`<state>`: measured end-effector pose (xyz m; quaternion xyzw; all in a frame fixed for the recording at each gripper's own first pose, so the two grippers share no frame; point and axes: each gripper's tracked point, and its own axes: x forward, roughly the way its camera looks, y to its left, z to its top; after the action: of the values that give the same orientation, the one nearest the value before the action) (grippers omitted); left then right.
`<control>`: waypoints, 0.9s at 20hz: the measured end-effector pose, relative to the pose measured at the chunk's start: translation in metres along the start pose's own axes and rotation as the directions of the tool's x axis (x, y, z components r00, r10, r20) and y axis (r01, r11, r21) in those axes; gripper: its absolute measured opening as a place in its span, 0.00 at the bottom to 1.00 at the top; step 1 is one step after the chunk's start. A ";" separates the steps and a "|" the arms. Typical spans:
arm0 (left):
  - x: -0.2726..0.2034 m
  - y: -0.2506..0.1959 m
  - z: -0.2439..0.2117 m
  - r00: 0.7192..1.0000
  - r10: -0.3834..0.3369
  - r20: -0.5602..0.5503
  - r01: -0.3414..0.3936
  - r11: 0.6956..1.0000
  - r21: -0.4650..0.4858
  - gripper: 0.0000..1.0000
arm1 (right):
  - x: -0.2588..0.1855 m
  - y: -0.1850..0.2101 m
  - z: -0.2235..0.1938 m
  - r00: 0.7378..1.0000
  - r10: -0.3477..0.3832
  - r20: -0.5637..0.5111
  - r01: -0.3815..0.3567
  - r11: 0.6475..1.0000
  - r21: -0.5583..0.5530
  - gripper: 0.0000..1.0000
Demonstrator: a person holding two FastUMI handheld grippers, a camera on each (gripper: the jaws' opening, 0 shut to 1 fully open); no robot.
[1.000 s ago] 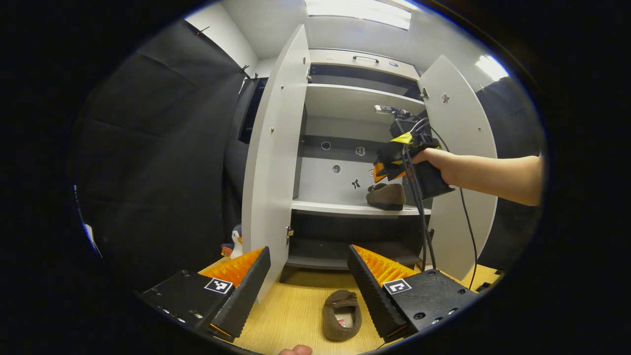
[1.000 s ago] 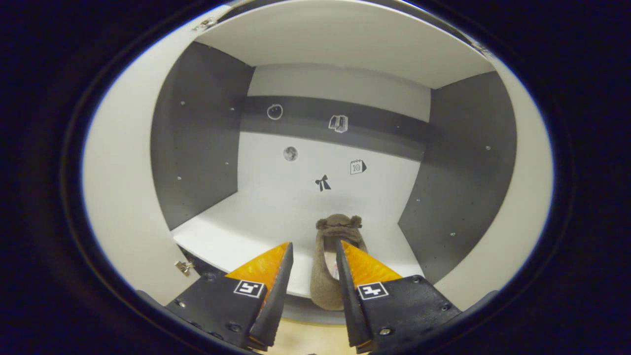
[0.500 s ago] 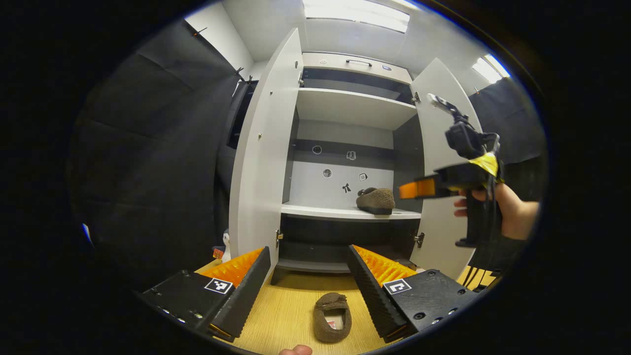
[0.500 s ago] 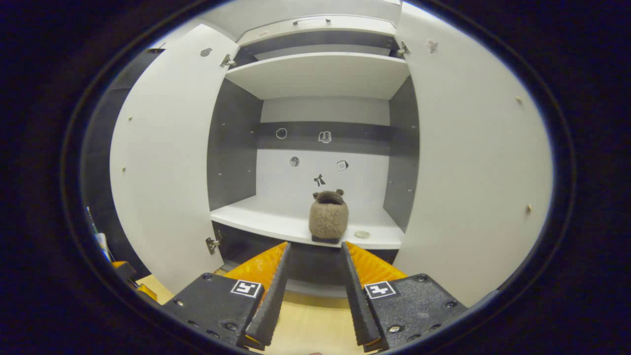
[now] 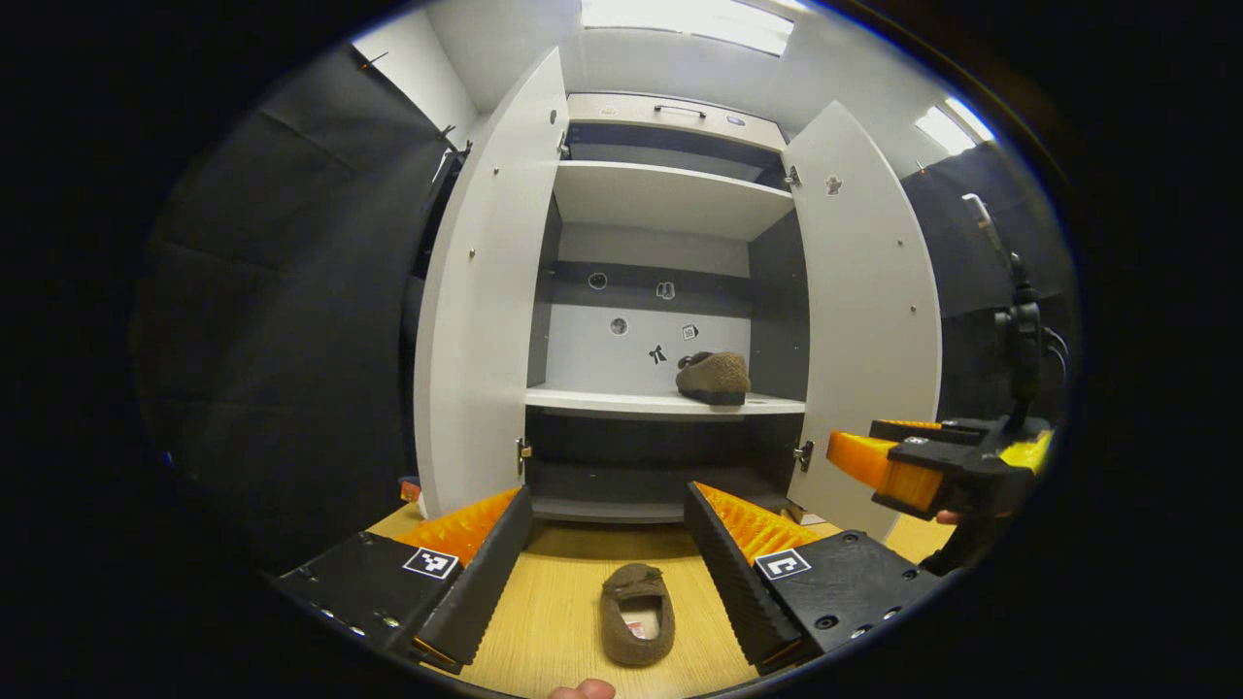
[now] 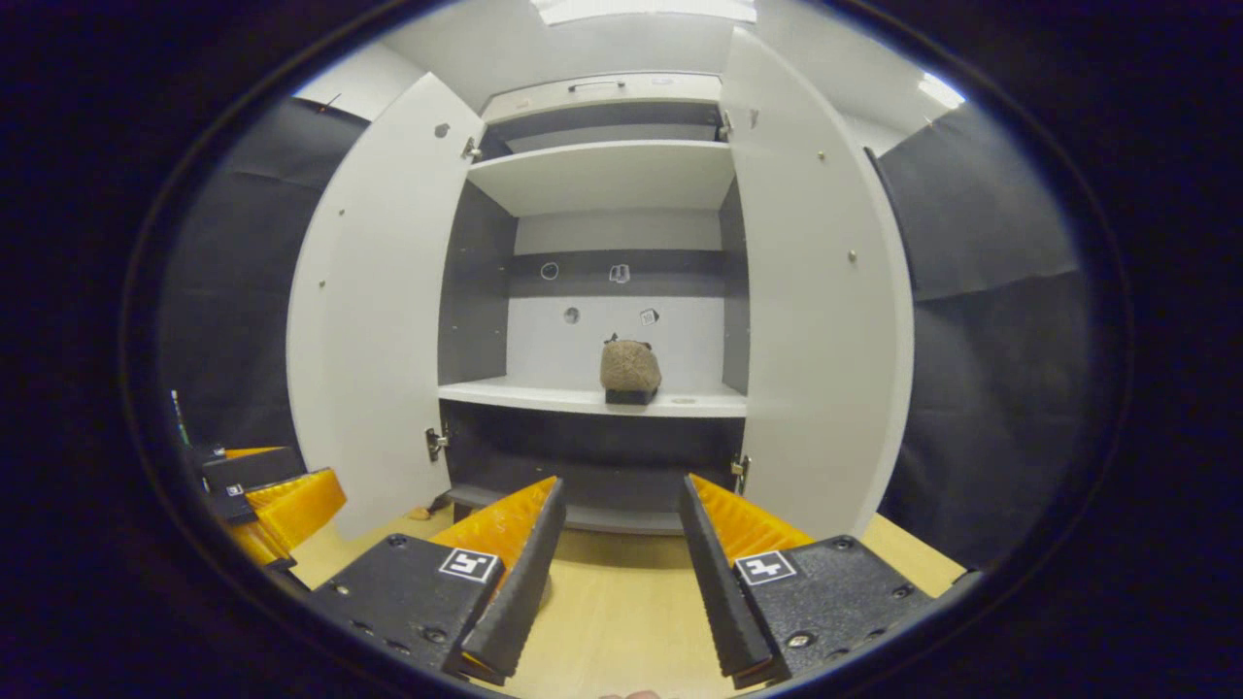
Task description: Grab one shoe with the right hand and put it into the shoe cabinet, grab the other shoe with the left hand and put it into the shoe cabinet; then close the right door with the right hand and the left door with the left hand.
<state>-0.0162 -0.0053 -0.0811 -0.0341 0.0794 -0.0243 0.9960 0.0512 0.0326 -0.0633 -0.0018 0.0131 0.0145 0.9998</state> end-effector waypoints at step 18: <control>0.047 0.010 -0.200 0.797 -0.112 -0.594 0.017 0.986 -0.163 0.95 | -0.049 -0.023 -0.026 0.999 -0.024 -0.035 0.021 0.998 -0.064 0.79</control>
<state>-0.0012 -0.0111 -0.2859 -0.1018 0.3912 -0.0620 0.9126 0.0018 0.0082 -0.0877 -0.0342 0.0304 0.0036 0.9989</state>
